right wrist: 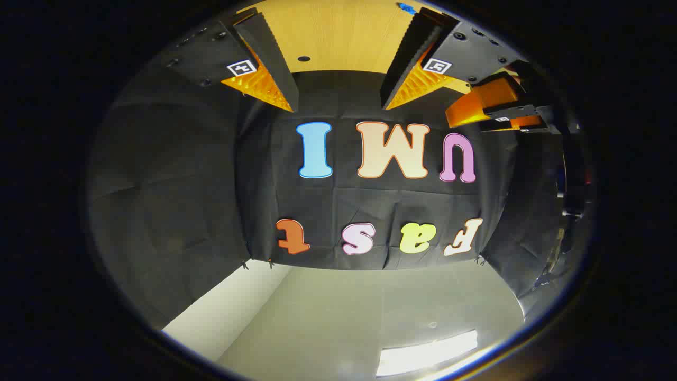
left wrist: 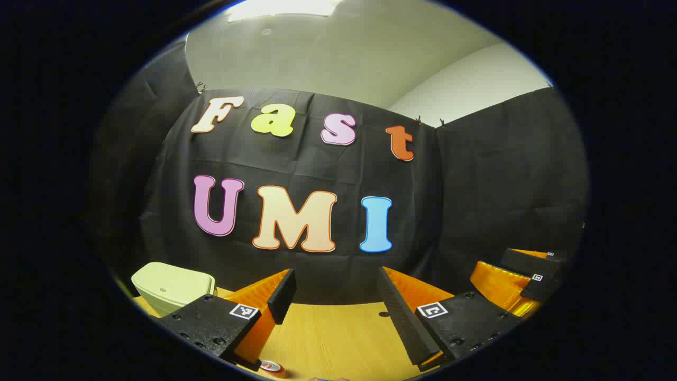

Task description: Press the lid of the desktop garbage bin to open it, pick up the crumpled paper on the desktop and throw it into the bin, then pick up the pop can on the desktop and drop it into the bin, and finally close the garbage bin lid.

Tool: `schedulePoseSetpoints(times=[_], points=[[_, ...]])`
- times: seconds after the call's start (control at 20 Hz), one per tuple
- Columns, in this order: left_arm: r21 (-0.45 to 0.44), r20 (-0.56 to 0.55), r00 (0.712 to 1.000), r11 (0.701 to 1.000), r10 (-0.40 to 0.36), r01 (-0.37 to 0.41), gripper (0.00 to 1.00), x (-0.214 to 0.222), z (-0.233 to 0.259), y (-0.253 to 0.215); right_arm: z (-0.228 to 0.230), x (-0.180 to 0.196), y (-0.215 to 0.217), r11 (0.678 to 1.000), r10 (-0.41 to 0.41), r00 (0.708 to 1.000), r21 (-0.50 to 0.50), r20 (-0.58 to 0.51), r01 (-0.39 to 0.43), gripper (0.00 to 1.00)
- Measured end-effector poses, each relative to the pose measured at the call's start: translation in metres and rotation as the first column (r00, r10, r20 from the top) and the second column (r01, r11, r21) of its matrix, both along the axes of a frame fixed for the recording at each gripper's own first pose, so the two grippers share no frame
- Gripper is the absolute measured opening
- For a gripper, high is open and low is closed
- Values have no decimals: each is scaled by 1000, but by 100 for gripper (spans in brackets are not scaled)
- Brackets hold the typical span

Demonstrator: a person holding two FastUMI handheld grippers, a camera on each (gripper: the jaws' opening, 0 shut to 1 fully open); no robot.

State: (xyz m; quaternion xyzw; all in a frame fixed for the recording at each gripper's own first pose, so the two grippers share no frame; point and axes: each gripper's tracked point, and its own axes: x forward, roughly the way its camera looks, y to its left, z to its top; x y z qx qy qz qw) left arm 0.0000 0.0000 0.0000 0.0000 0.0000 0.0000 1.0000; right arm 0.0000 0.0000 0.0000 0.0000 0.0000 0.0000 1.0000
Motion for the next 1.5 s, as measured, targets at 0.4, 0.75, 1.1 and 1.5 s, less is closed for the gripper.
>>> schedulePoseSetpoints(times=[0.4,0.75,1.1,1.5], points=[[68,23,993,991,112,-113,93,-10,2,35,4,17,3,1000,3,1000,24,27,-4,98],[71,-16,989,987,146,-144,93,-8,-8,45,-7,16,22,997,70,998,-24,2,-70,98],[78,6,990,987,143,-143,93,-9,-5,42,-14,19,22,997,78,997,6,-25,-78,98],[95,14,987,982,161,-161,93,-10,-6,45,-19,18,37,992,130,991,-2,-17,-130,98]])
